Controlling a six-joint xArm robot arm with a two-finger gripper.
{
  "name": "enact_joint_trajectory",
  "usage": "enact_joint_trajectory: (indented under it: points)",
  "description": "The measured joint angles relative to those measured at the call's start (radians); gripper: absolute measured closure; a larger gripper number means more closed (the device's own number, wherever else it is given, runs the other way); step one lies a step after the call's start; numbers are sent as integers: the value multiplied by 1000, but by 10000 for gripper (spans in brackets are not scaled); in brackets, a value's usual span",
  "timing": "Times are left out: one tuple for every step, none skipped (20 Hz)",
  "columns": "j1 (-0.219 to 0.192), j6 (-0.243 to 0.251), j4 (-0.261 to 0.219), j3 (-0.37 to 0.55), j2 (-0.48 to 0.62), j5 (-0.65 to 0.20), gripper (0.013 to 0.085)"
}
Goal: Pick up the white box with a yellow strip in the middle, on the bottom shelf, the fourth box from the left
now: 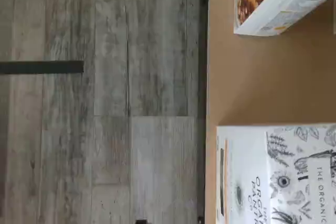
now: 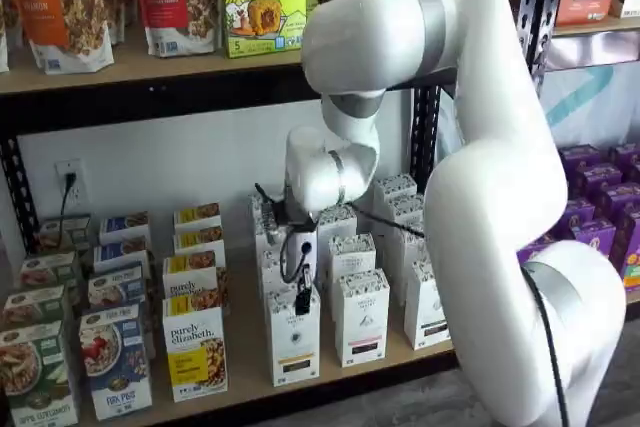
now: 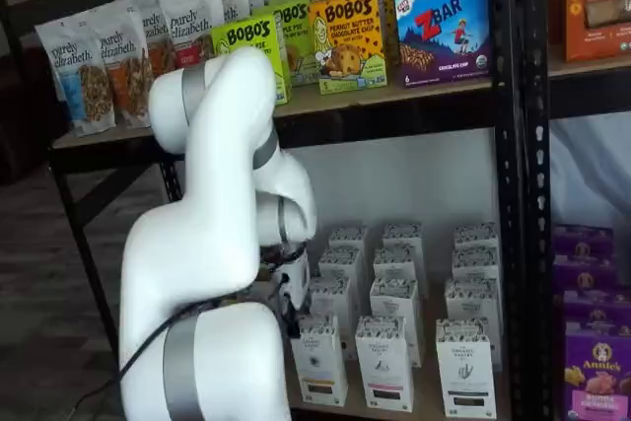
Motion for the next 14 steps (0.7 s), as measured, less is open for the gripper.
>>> enact_joint_trajectory:
  points:
    - [-1,-7,7,-5,1,13,130]
    - [-8,-27,24,-25,2,54,130]
    - [-16,-35,27,-39,4,83,130]
    - [-22,-38,23,-48,5,99,130]
    - [-25,-39,21,-51,5,105,130]
    - [-29,-41,19,-54,6,108,130]
    - [-33,-43,17,-59,8,112,130]
    - [-35,-44,16,-63,10,115,130]
    - [-38,-45,14,-68,14,119,130]
    - [-40,-46,13,-76,19,124,130]
    - [-41,-48,14,-84,24,127,130]
    - [-42,-51,16,-90,30,130,130]
    - [-43,-54,19,-99,36,134,130]
    - [-44,-59,24,-109,43,140,130]
